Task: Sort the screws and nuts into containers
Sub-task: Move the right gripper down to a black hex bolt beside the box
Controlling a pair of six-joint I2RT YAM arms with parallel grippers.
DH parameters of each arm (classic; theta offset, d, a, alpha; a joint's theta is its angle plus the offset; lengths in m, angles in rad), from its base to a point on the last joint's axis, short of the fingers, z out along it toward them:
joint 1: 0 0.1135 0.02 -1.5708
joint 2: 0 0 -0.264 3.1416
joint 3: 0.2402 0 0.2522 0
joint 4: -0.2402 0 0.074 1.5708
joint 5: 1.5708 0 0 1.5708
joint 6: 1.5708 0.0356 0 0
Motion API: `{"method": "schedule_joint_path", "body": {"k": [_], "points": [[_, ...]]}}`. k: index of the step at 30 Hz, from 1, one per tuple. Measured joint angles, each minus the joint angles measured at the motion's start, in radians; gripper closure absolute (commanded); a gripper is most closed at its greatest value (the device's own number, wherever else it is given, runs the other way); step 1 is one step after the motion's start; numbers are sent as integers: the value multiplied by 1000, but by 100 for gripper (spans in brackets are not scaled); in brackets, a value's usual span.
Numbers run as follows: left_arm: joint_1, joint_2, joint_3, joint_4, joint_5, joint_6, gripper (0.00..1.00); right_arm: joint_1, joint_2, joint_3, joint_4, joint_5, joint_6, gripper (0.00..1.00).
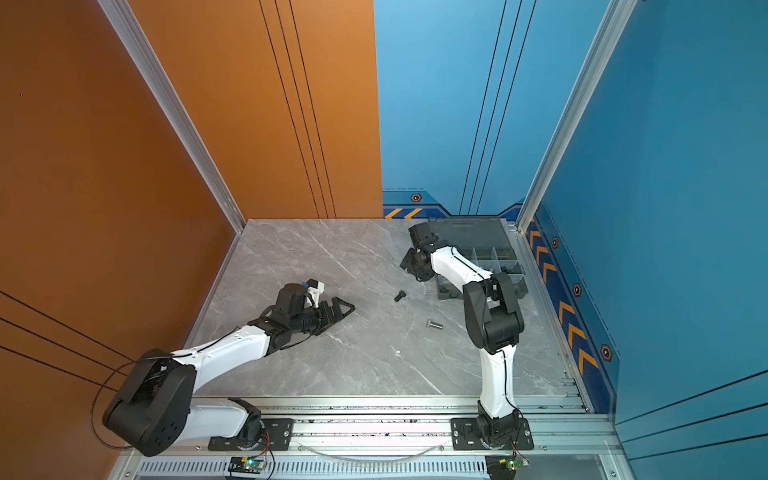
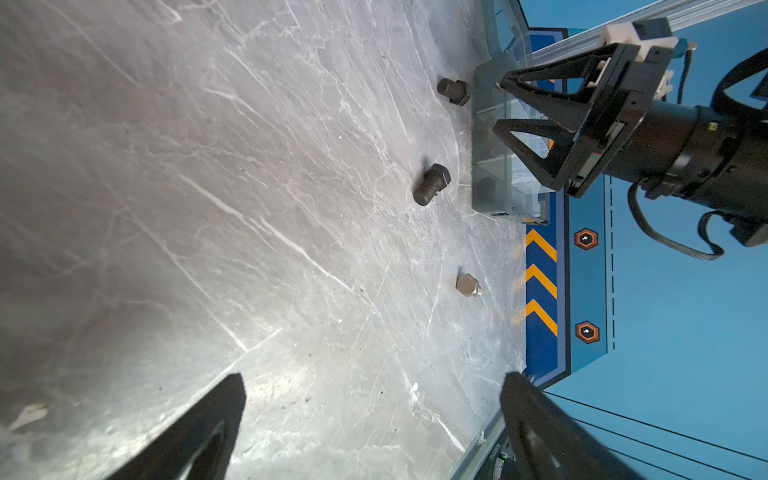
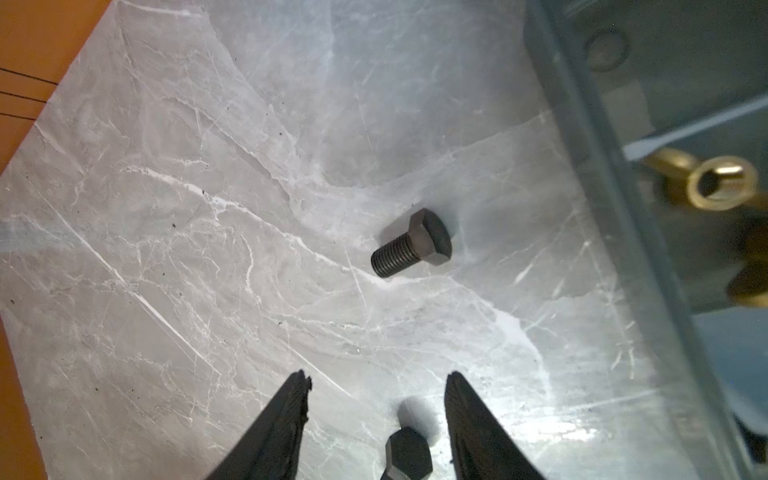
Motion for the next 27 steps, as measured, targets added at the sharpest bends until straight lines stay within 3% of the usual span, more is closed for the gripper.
{"method": "schedule_joint_path", "body": {"k": [15, 27], "points": [[14, 0, -23, 29, 34, 1, 2, 130, 0, -69, -59, 126, 90, 44], [29, -12, -35, 31, 53, 3, 2, 146, 3, -74, -66, 178, 143, 45]]}}
